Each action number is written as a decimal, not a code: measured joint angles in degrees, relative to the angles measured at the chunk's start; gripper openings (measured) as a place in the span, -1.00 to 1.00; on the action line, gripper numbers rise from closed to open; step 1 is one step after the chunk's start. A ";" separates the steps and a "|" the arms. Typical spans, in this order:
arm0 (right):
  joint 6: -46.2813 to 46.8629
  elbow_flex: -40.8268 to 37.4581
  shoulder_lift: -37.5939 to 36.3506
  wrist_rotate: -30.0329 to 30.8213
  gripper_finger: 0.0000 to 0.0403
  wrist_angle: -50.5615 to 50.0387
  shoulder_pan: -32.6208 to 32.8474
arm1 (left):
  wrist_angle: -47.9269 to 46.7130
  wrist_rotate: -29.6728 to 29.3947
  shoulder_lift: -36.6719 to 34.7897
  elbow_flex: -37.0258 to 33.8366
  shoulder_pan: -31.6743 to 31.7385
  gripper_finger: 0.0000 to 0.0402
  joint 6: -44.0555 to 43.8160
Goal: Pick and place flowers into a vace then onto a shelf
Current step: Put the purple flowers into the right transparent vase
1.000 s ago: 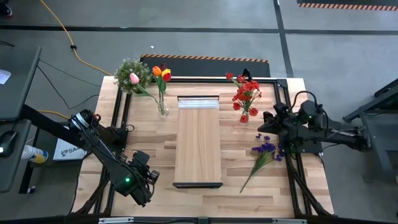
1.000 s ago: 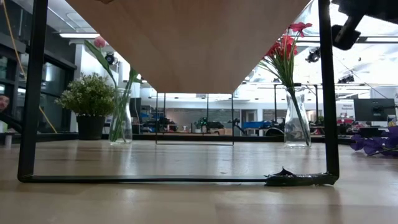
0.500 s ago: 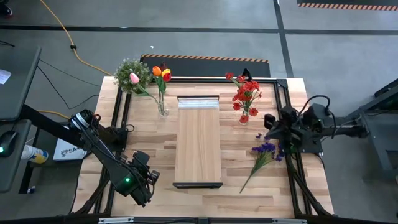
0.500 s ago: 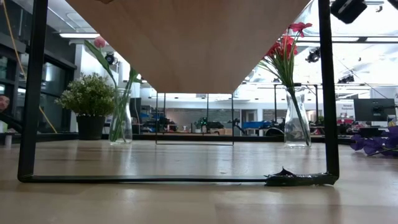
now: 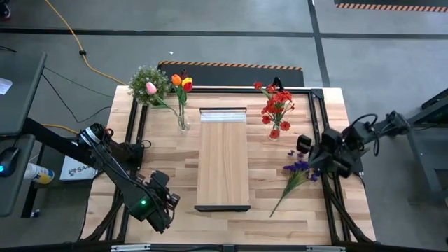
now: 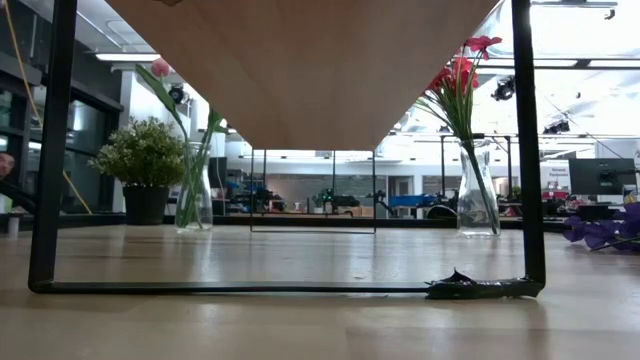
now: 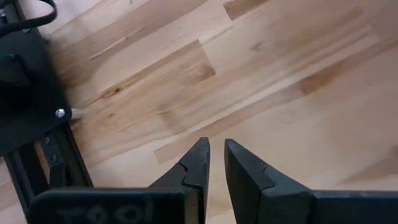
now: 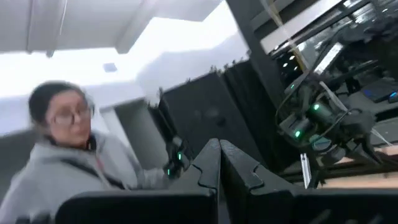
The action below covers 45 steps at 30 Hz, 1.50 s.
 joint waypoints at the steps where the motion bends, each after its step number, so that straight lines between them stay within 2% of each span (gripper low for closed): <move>1: -1.29 0.00 1.31 0.02 -1.00 0.76 0.98 | 0.14 0.52 0.00 0.01 0.00 -0.57 0.79; 7: -6.30 0.00 8.99 -0.03 -1.00 10.45 5.35 | 0.24 3.65 0.00 0.00 0.00 -0.57 3.32; 11: -6.17 0.00 11.99 -0.67 -1.00 14.63 6.74 | 0.20 4.35 0.00 0.00 0.00 -0.57 3.89; 19: -7.87 0.00 13.72 0.40 -1.00 15.08 5.90 | 0.72 5.39 0.00 0.00 0.00 -0.57 3.50; 22: -8.10 0.00 13.72 -0.50 -1.00 12.24 5.82 | 0.74 5.39 0.00 0.02 0.00 -0.57 3.48; 28: -9.01 0.20 13.75 -2.69 -1.00 -0.85 5.86 | 1.27 8.40 0.00 0.00 0.00 -0.57 3.46; 30: -9.21 1.85 13.75 -4.06 -1.00 -8.23 5.86 | 1.40 10.17 0.00 0.00 0.00 -0.57 3.46; 39: -17.52 16.64 16.90 -4.95 -1.00 -47.79 5.99 | 2.03 11.86 0.00 0.00 0.00 -0.57 3.04; 45: -22.10 23.86 23.05 -3.93 -1.00 -63.38 7.24 | 3.26 11.86 0.00 0.02 0.00 -0.57 1.75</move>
